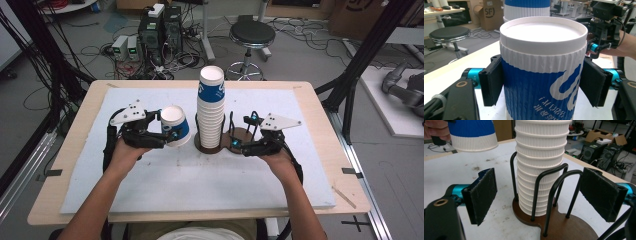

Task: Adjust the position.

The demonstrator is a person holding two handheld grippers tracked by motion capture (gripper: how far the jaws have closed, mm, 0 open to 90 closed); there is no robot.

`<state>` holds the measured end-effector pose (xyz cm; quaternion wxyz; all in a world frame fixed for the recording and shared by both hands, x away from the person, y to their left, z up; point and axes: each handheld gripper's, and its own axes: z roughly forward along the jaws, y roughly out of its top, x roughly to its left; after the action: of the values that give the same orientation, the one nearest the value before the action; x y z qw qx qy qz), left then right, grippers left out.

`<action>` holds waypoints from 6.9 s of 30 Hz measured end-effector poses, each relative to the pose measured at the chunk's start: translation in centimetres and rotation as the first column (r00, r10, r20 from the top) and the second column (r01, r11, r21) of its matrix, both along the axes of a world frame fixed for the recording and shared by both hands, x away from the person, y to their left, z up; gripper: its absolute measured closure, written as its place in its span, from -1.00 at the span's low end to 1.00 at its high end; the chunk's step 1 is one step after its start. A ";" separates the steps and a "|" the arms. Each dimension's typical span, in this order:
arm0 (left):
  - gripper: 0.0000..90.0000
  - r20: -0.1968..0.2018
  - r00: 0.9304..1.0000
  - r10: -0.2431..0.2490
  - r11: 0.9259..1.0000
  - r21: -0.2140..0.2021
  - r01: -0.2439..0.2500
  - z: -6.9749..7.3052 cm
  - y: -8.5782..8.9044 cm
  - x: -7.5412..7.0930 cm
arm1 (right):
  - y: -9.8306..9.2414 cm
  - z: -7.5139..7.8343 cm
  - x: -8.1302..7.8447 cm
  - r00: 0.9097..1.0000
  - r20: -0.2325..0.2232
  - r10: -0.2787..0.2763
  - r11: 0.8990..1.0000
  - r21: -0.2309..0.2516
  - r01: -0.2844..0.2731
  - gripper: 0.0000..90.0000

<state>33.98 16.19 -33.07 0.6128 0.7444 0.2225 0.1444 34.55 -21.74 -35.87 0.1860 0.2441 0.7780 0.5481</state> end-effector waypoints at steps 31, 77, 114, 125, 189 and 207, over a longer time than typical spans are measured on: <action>-0.39 0.006 0.970 -0.244 0.969 -0.021 0.244 0.3 -4.8 -2.4 | 5.4 -0.2 -2.0 0.936 -0.067 0.345 0.938 0.075 -0.340 -0.68; -0.61 0.000 0.970 -0.242 0.970 0.041 0.242 1.1 -4.6 -2.4 | 7.0 -0.4 -2.1 0.906 -0.165 0.391 0.905 -0.110 -0.411 -0.39; -0.31 0.012 0.938 -0.347 0.930 -0.125 0.346 0.1 -3.9 -1.7 | 6.1 -0.7 -1.7 0.887 -0.119 0.446 0.890 0.161 -0.426 -0.70; -0.31 -0.035 0.924 -0.381 0.918 -0.135 0.373 -0.4 -4.1 -1.5 | 5.8 -0.1 -1.9 0.874 -0.130 0.469 0.883 0.098 -0.460 -0.47; -0.53 -0.133 0.900 -0.416 0.894 0.121 0.431 -2.0 -4.8 -1.8 | 5.3 1.3 -2.1 0.855 -0.207 0.476 0.855 -0.121 -0.505 -0.48; -0.34 -0.197 0.859 -0.472 0.842 0.189 0.506 -2.9 -5.5 -1.6 | 6.0 1.8 -2.7 0.855 -0.223 0.469 0.830 -0.220 -0.513 -0.54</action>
<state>32.35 10.64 -35.96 0.5197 0.8517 0.0495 -0.0453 31.82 -15.72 -34.07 0.0074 0.0504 0.8944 0.4444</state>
